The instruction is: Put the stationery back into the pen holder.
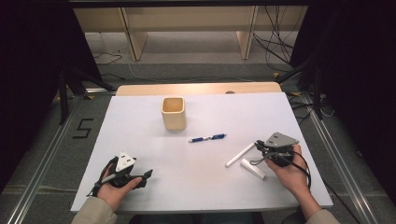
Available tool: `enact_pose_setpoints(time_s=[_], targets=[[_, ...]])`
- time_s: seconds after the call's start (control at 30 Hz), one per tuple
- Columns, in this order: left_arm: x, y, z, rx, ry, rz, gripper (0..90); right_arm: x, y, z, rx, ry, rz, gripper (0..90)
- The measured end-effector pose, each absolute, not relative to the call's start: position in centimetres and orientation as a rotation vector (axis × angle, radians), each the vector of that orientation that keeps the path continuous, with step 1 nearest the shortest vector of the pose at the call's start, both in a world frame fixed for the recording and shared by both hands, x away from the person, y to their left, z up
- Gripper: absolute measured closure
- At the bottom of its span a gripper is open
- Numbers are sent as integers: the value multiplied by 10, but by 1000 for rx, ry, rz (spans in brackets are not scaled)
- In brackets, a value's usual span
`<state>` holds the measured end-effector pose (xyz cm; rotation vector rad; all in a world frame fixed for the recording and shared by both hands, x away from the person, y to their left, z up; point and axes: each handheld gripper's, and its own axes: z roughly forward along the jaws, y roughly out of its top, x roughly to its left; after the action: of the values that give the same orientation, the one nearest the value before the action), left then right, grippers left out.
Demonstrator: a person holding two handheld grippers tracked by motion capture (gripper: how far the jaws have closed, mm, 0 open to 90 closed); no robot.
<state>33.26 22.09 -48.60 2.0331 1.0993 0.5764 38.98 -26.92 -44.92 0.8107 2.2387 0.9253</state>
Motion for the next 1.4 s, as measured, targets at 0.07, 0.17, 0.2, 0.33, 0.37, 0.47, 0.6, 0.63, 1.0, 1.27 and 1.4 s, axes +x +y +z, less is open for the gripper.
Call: enact_pose_setpoints(time_s=[0.07,0.17,0.2,0.33,0.37,0.47,0.6,0.63,1.0,1.27,1.4], targets=[[333,220,-486,2031,1097,579,220,396,-261,-447,809,2272,902,900],[333,219,-486,2032,1095,578,224,413,-245,-440,879,2308,879,900],[333,219,-487,2041,1091,577,225,417,-241,-439,902,2315,882,900],[333,218,-487,2039,1089,573,227,440,-222,-438,984,2349,879,900],[334,218,-487,2040,1089,575,227,446,-217,-439,998,2362,875,900],[334,218,-488,2036,1094,571,229,458,-207,-443,1042,2381,875,900],[335,218,-488,2036,1091,571,232,486,-189,-451,1134,2412,848,900],[335,218,-488,2035,1091,572,232,490,-186,-452,1142,2412,834,900],[335,219,-488,2032,1092,570,235,515,-168,-464,1210,2453,758,900],[336,218,-488,2032,1094,569,238,519,-168,-470,1229,2466,757,900],[336,218,-488,2030,1095,570,239,519,-166,-472,1228,2473,753,900]])
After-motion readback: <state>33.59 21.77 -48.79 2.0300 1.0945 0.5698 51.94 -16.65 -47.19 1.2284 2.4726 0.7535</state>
